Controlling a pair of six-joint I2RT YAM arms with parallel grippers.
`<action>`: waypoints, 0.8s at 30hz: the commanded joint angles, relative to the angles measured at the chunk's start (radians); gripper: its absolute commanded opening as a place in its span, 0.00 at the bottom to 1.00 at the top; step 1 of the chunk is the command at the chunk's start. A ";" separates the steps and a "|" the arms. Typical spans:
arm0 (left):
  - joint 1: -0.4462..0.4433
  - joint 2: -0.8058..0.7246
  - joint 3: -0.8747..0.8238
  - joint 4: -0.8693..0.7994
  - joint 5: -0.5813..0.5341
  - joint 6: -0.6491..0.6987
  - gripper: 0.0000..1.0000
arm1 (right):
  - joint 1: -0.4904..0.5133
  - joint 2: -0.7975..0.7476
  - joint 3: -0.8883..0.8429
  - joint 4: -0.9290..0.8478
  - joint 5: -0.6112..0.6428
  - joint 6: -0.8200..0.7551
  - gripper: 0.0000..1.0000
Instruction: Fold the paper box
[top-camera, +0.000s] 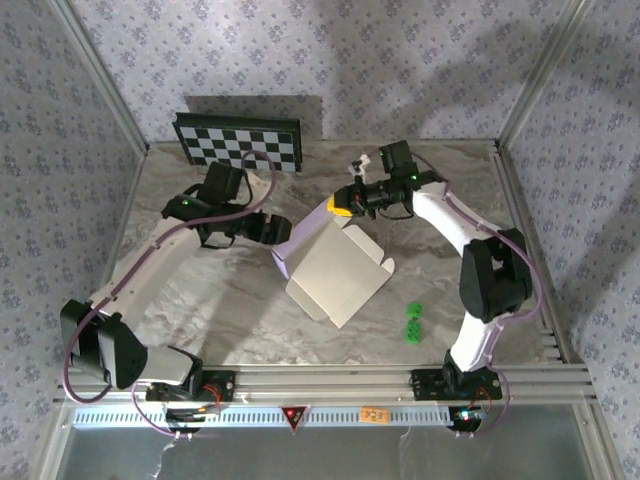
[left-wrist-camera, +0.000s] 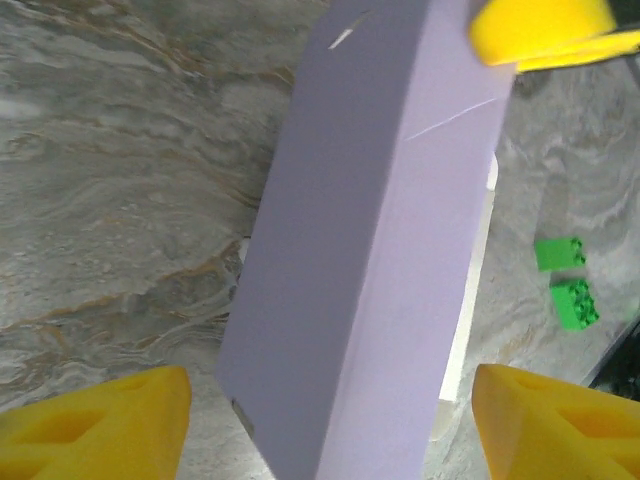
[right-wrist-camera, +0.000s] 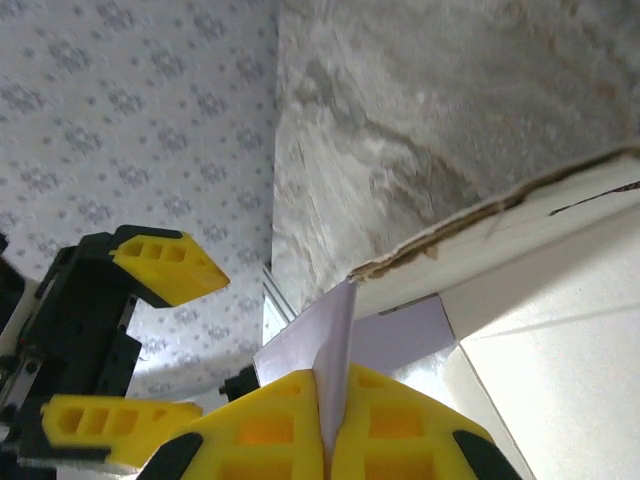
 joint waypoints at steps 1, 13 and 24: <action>-0.033 0.010 0.016 -0.030 -0.079 0.033 0.75 | 0.027 0.074 0.072 -0.230 -0.081 -0.144 0.03; -0.058 0.075 -0.063 0.020 -0.080 0.035 0.78 | 0.051 0.070 0.117 -0.214 0.047 -0.153 0.48; -0.093 0.093 -0.031 0.037 -0.022 0.057 0.83 | -0.003 -0.152 -0.117 -0.081 0.295 -0.087 0.56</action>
